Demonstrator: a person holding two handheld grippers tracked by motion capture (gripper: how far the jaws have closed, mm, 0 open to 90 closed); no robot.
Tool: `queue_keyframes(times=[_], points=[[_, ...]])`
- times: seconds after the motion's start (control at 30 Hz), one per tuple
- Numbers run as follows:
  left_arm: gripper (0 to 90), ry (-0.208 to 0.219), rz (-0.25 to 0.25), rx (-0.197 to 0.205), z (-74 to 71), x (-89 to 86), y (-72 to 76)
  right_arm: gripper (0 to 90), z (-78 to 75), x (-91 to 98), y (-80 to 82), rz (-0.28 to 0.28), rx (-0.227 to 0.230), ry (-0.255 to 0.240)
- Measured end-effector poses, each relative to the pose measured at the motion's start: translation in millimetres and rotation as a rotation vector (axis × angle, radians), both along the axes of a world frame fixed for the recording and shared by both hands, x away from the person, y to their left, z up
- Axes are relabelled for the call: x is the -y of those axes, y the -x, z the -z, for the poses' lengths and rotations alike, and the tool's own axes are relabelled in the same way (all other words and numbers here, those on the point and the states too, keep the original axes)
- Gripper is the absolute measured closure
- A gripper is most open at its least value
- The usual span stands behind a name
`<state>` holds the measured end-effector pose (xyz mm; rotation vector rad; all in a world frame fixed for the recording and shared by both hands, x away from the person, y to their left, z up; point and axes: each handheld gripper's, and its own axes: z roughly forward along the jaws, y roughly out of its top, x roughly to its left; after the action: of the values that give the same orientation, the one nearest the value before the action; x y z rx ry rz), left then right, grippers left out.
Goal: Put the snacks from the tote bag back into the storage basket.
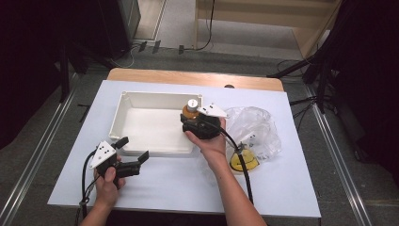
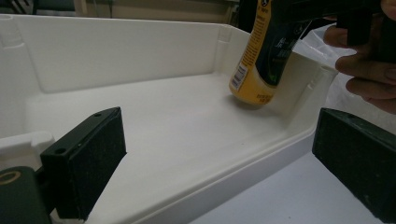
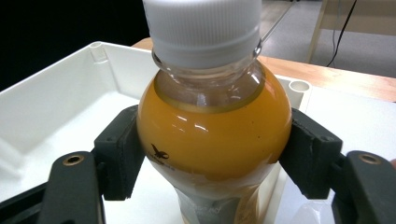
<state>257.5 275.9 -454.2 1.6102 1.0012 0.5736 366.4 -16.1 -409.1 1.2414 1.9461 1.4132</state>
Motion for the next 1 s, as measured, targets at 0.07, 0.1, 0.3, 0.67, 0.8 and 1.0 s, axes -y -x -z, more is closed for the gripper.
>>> queue_keyframes(times=[0.07,0.1,0.3,0.67,0.8,1.0], points=[[3.1,0.0,0.0,0.0,0.0,0.0,0.0,30.2,1.3,-0.8,-0.4,0.0,-0.002,0.005],[3.1,0.0,0.0,0.0,0.0,0.0,0.1,30.2,2.0,-1.2,-0.6,-0.001,-0.004,0.009],[3.1,0.001,0.0,-0.002,-0.1,-0.2,0.2,30.2,5.0,-1.1,-2.2,0.002,-0.019,0.016],[3.1,0.01,-0.001,0.002,0.1,-0.4,0.3,29.9,11.2,-1.8,-3.5,0.007,-0.014,0.013],[3.1,0.008,-0.003,0.0,0.1,-0.4,0.5,28.2,10.1,1.2,-3.5,0.001,-0.018,0.005],[3.1,0.0,-0.005,0.001,0.1,0.3,-0.2,20.2,7.5,6.8,1.8,-0.02,0.006,0.0]])
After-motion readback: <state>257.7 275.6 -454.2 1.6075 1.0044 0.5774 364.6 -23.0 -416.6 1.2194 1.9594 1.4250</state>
